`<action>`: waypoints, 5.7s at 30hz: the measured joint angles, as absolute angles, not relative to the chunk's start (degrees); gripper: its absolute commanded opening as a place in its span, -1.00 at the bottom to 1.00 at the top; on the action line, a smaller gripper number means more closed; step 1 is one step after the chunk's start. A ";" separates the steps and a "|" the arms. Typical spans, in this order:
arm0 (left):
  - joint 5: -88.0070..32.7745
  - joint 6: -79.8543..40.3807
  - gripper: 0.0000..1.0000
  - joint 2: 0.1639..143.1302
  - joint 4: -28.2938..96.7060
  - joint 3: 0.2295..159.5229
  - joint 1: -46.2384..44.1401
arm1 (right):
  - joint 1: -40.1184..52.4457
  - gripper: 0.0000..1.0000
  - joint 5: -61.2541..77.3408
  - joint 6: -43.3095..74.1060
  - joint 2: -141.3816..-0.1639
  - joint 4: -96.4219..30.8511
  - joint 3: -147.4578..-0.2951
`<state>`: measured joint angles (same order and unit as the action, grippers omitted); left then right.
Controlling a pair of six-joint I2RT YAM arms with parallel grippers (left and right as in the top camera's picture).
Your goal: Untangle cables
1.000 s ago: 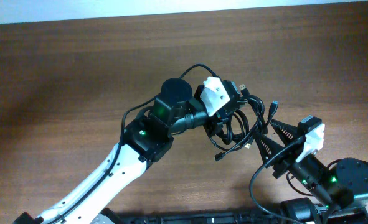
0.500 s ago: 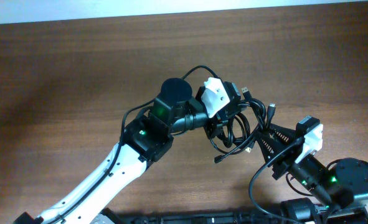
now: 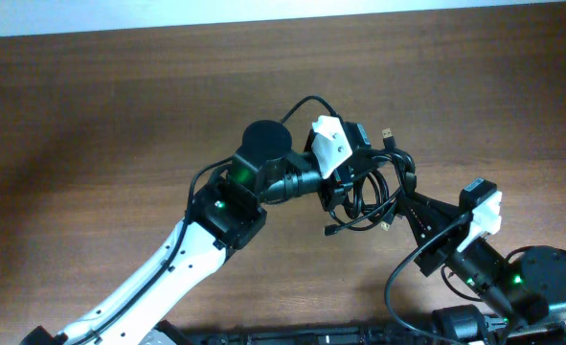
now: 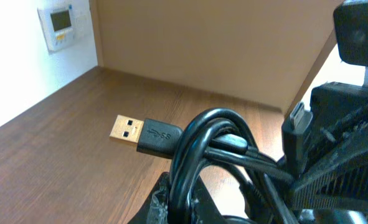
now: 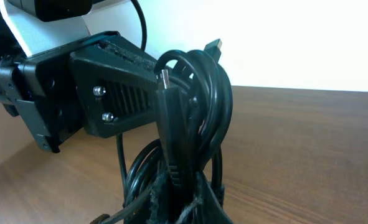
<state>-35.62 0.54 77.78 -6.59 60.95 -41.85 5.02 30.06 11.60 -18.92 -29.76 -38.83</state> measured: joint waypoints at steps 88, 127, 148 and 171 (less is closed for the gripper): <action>-42.04 -1.54 -1.00 77.67 -10.48 60.77 -39.16 | 4.86 0.98 18.65 20.49 -39.16 -31.22 -38.79; -14.39 -52.80 -1.00 76.36 -1.28 60.77 -22.61 | 4.86 0.97 35.05 48.53 -40.47 -21.80 -38.68; -26.87 -70.35 -1.00 76.29 -13.37 60.77 -30.81 | 4.86 0.64 45.89 60.86 -48.14 -6.33 -38.68; -21.52 -64.27 0.40 76.27 -10.04 61.10 -25.04 | 4.86 -0.92 28.97 49.36 -49.82 -34.83 -38.74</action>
<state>-21.52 -64.27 76.27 -10.04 61.10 -25.04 4.86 28.97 49.36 -49.82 -34.83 -38.74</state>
